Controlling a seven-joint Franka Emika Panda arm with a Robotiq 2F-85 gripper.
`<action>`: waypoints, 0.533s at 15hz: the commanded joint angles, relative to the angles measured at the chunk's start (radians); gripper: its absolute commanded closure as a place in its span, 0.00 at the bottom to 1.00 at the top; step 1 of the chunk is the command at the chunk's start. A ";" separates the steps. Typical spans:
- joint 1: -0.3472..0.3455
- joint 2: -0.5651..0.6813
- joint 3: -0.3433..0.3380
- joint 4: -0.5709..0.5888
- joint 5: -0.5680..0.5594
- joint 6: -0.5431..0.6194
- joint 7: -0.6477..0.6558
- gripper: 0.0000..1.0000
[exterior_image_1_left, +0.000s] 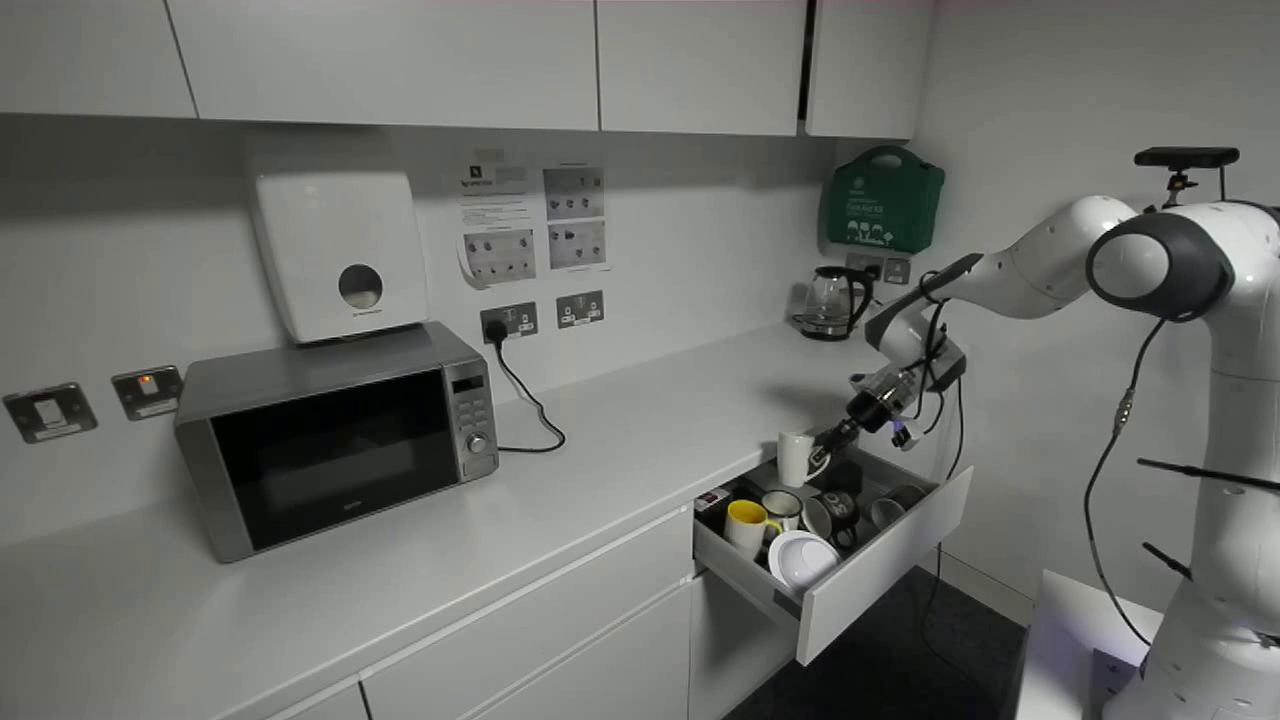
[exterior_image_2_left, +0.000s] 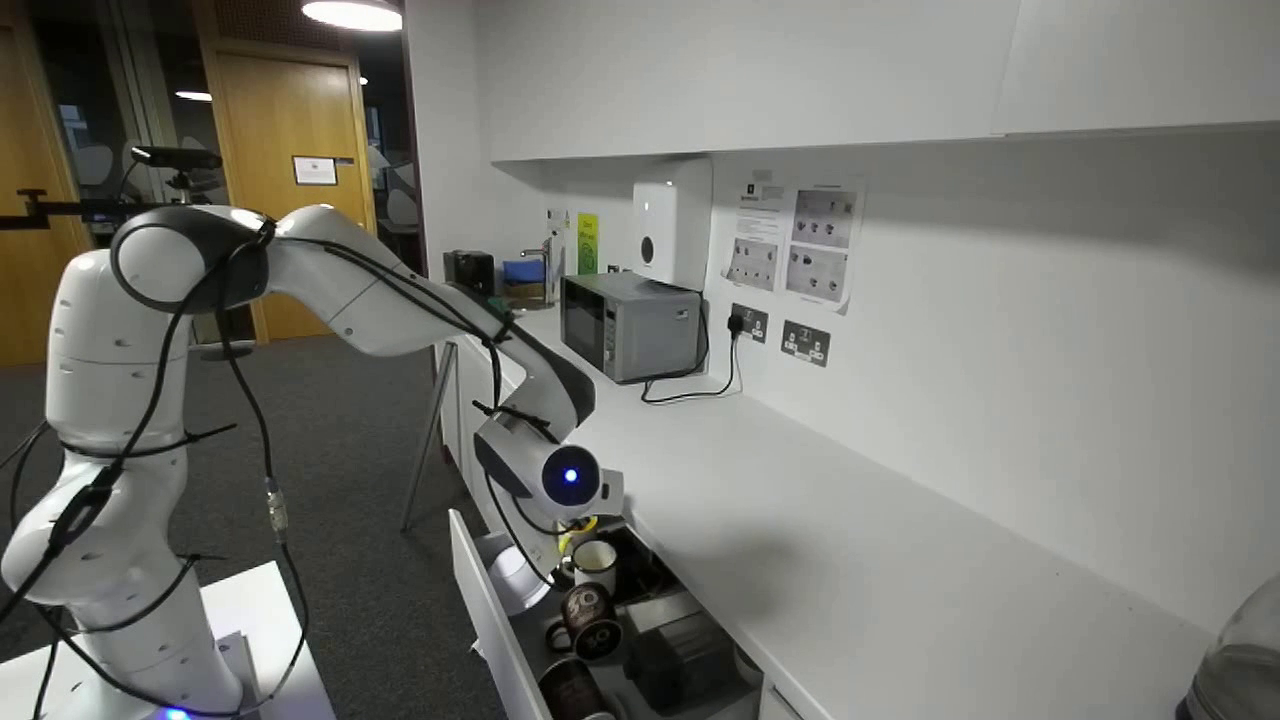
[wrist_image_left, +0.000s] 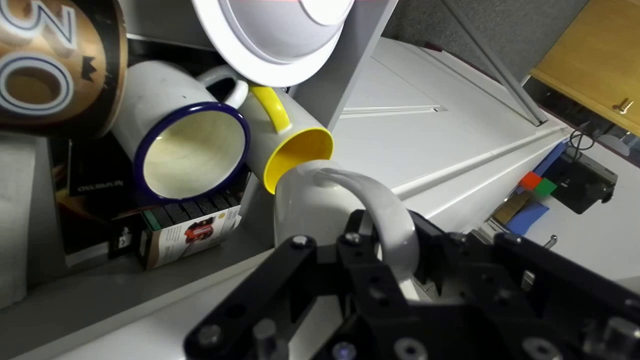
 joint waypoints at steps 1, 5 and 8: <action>-0.028 -0.011 -0.013 -0.029 0.034 0.010 -0.033 0.97; -0.052 -0.005 -0.035 -0.031 0.033 0.013 -0.031 0.97; -0.069 -0.009 -0.050 -0.029 0.032 0.011 -0.028 0.97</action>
